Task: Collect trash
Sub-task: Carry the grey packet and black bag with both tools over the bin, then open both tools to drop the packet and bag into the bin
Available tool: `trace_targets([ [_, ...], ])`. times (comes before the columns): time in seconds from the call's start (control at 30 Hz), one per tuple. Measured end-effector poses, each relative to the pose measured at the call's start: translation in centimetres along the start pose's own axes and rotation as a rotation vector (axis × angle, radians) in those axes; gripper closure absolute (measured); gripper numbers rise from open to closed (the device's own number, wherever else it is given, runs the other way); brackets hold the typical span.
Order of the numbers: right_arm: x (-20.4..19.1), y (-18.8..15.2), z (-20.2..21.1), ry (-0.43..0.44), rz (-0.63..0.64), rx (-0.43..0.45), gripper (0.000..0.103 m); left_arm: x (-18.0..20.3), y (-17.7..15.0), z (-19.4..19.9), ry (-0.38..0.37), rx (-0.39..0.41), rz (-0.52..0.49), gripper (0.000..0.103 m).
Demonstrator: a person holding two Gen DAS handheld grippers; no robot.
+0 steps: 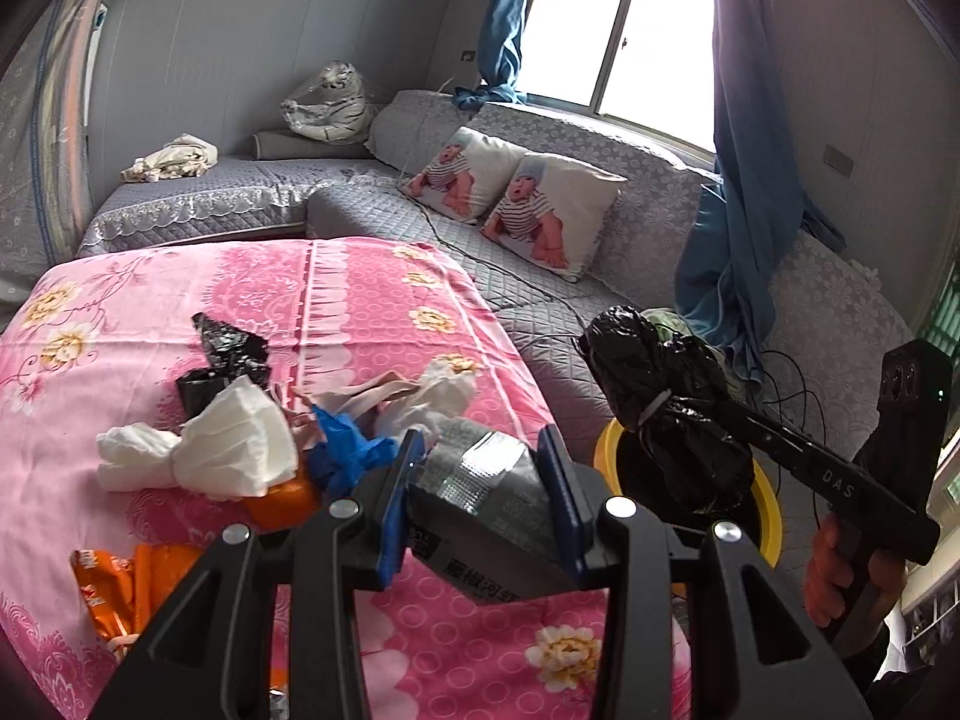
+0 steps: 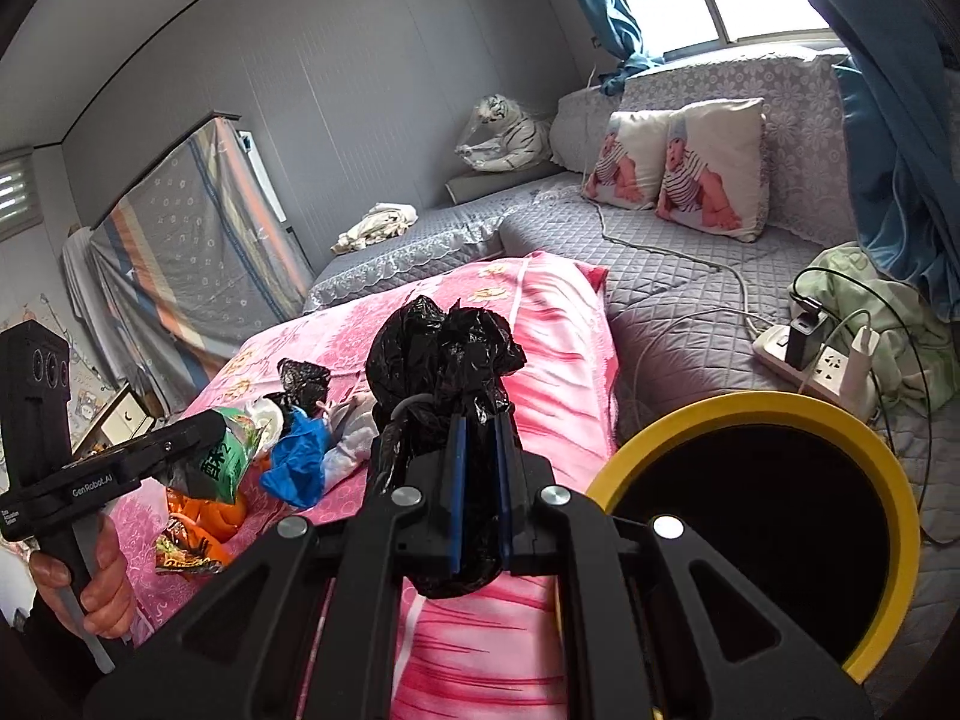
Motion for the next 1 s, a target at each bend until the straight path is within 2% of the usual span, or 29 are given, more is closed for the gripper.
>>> trace_targets([
  [0.43,6.3,0.5,2.3,-0.170,-0.092,0.051,0.095,7.3,-1.0,-6.0,-0.099,-0.108,-0.079,0.066],
  [1.0,12.3,-1.0,4.7,-0.334,-0.190,0.039,0.095,14.1,-3.5,-11.3,-0.176,-0.210,-0.166,0.066],
])
Point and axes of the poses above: each gripper's, at about its wrist camera, not at the fingertips, and z roughly against the way its jaws point, x to its right, y to its top, the point moved 5 cm from there along -z, roughly the way its jaws point, and after that the axes turned 8 degrees about z, right-handed, at the moved point
